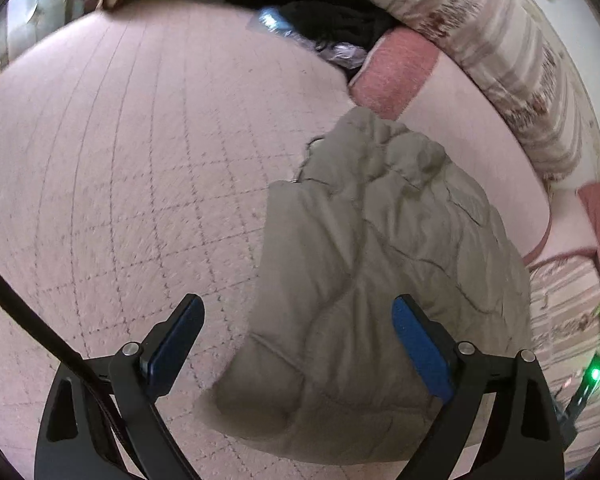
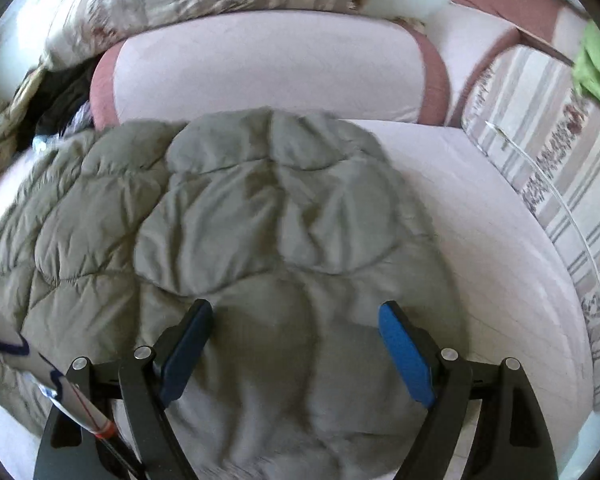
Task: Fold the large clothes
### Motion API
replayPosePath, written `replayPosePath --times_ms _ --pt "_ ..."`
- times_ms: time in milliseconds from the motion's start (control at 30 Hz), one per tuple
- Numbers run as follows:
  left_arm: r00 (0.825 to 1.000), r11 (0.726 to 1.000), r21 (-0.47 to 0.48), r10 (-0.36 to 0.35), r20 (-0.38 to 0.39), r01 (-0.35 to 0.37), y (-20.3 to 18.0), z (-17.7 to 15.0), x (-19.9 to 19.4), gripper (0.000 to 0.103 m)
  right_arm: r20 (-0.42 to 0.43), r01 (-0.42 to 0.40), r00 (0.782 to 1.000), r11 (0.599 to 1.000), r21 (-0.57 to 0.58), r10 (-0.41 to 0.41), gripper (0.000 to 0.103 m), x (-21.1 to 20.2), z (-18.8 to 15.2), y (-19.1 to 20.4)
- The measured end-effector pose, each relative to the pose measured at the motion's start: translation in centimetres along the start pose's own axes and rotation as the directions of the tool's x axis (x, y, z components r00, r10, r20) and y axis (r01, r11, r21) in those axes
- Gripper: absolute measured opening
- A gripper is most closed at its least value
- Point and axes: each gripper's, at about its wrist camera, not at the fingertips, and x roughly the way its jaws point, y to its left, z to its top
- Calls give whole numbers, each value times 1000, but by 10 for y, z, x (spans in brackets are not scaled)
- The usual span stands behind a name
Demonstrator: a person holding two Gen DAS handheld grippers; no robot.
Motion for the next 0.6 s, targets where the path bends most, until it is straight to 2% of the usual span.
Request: replayPosePath --times_ms 67,200,300,367,433,467,567,600 --pt "1000 999 -46 -24 -20 23 10 5 5 94 10 5 1000 999 45 -5 90 -6 2 -22" --pt "997 996 -74 -61 -51 57 17 12 17 94 -1 43 999 989 143 -43 96 -2 2 -73" --pt "991 993 -69 -103 -82 97 14 14 27 95 -89 -7 996 964 267 32 97 27 -7 -112" --pt "980 988 -61 -150 -133 142 10 14 41 95 -134 -59 985 943 327 109 100 46 -14 -127" --pt "951 970 -91 -238 -199 223 9 11 57 96 -151 -152 962 902 403 229 100 65 -19 -138" --pt "936 961 -103 -272 -225 255 8 9 66 101 -154 -210 940 871 443 305 101 75 -21 -141" --pt "946 968 -53 -252 -205 246 -2 9 67 103 -156 -342 863 784 518 480 103 101 -23 -145" --pt "948 969 -46 -247 -200 242 -5 8 68 103 -154 -368 848 772 518 507 103 106 -22 -142"
